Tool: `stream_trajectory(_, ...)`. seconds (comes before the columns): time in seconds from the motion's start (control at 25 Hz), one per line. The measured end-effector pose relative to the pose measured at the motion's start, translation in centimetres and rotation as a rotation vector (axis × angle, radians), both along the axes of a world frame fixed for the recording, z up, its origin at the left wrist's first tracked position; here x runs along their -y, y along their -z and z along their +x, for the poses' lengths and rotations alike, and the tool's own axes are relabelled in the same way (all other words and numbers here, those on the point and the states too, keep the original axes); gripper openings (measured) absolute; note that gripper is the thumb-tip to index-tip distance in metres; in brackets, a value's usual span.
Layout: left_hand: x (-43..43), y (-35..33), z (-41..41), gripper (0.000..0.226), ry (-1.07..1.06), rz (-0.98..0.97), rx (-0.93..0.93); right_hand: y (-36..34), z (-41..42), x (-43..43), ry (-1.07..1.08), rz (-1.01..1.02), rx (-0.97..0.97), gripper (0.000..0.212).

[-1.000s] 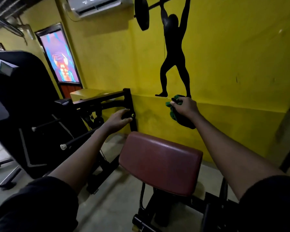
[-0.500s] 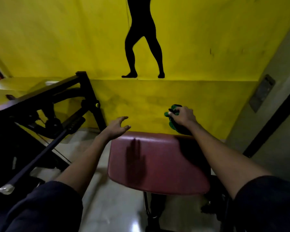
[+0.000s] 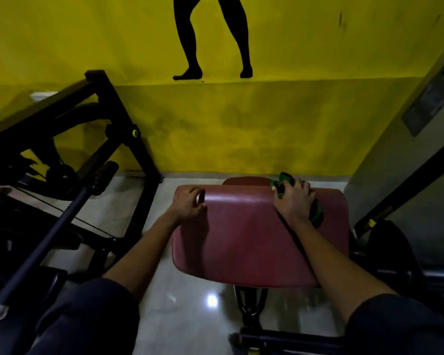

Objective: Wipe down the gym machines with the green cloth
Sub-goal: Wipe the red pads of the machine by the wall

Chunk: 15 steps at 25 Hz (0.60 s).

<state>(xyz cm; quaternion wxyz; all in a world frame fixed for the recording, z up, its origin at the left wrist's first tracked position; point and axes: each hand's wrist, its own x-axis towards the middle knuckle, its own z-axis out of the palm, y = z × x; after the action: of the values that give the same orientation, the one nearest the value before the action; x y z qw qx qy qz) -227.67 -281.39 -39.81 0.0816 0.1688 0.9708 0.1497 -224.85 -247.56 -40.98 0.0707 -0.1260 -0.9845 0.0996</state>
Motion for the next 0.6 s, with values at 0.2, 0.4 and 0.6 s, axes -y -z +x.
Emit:
stream_trajectory(0.2, 2.2, 1.1, 0.4, 0.074, 0.015, 0.083, -0.028, 0.9, 0.8, 2.2, 0.133, 0.028, -0.073, 0.045)
stream_trajectory(0.4, 4.2, 2.8, 0.4, 0.066, 0.008, 0.18, -0.108, 2.8, 3.5, 7.9, 0.264, -0.043, -0.168, 0.05)
stream_trajectory(0.6, 7.3, 3.5, 0.3, 0.063, 0.119, 0.248, -0.141, 5.5, 6.7, 14.2, 0.282, -0.027, -0.192, 0.051)
